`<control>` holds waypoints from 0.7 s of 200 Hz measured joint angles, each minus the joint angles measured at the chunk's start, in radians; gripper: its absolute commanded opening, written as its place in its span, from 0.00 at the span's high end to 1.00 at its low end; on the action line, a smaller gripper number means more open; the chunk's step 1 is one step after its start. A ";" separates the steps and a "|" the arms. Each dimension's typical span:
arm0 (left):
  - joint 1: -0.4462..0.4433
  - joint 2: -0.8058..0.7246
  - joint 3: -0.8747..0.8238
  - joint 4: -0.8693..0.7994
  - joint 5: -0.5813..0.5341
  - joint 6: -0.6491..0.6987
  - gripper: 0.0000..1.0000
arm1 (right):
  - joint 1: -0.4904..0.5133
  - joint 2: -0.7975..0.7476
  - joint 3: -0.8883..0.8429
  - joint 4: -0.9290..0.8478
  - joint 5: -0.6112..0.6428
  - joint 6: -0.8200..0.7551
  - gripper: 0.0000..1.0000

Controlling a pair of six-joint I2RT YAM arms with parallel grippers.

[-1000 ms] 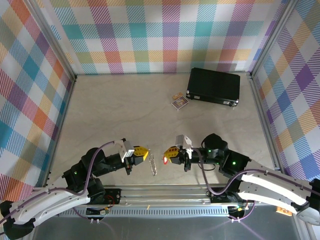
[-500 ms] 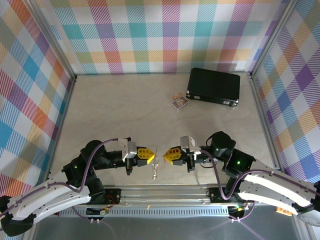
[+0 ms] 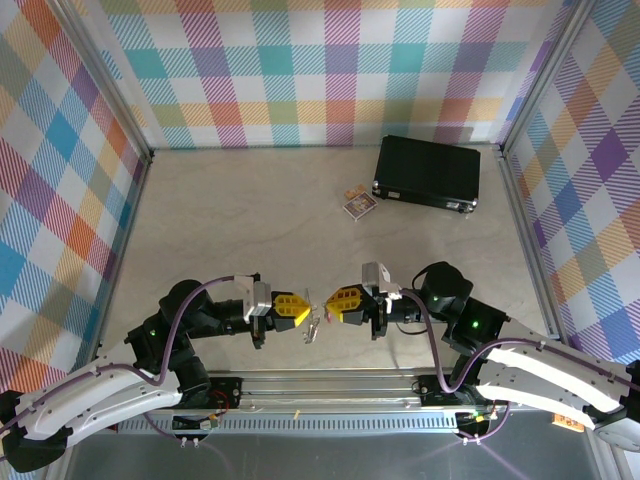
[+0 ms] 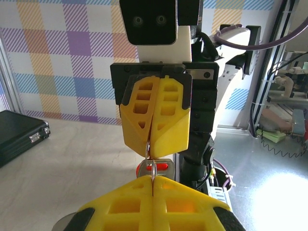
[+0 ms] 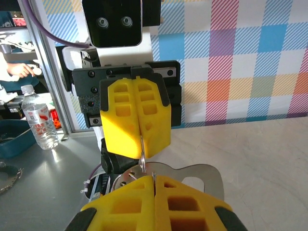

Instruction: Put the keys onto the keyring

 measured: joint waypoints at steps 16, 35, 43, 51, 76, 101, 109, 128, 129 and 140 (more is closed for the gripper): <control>0.000 0.000 -0.001 0.011 -0.004 0.000 1.00 | 0.005 -0.001 0.000 0.013 0.008 0.003 1.00; 0.000 0.000 -0.004 0.025 -0.014 -0.001 1.00 | 0.008 -0.003 -0.008 0.039 0.018 0.008 1.00; 0.000 0.000 -0.008 0.031 -0.017 -0.002 1.00 | 0.009 -0.003 -0.013 0.050 0.019 0.009 1.00; 0.000 0.000 -0.012 0.038 -0.019 -0.002 1.00 | 0.010 -0.003 -0.019 0.062 0.023 0.011 1.00; 0.000 0.005 -0.016 0.050 -0.026 -0.005 1.00 | 0.017 -0.003 -0.040 0.092 0.034 0.023 1.00; 0.000 0.005 -0.026 0.070 -0.027 -0.008 1.00 | 0.022 -0.002 -0.052 0.121 0.038 0.031 1.00; 0.000 0.005 -0.029 0.072 -0.027 -0.008 1.00 | 0.025 -0.002 -0.053 0.126 0.038 0.031 1.00; 0.000 0.006 -0.029 0.074 -0.027 -0.009 1.00 | 0.029 -0.001 -0.059 0.150 0.042 0.031 1.00; 0.000 0.006 -0.029 0.074 -0.027 -0.009 1.00 | 0.029 -0.001 -0.059 0.150 0.041 0.031 1.00; 0.000 0.007 -0.029 0.074 -0.027 -0.009 1.00 | 0.029 -0.001 -0.063 0.163 0.043 0.031 1.00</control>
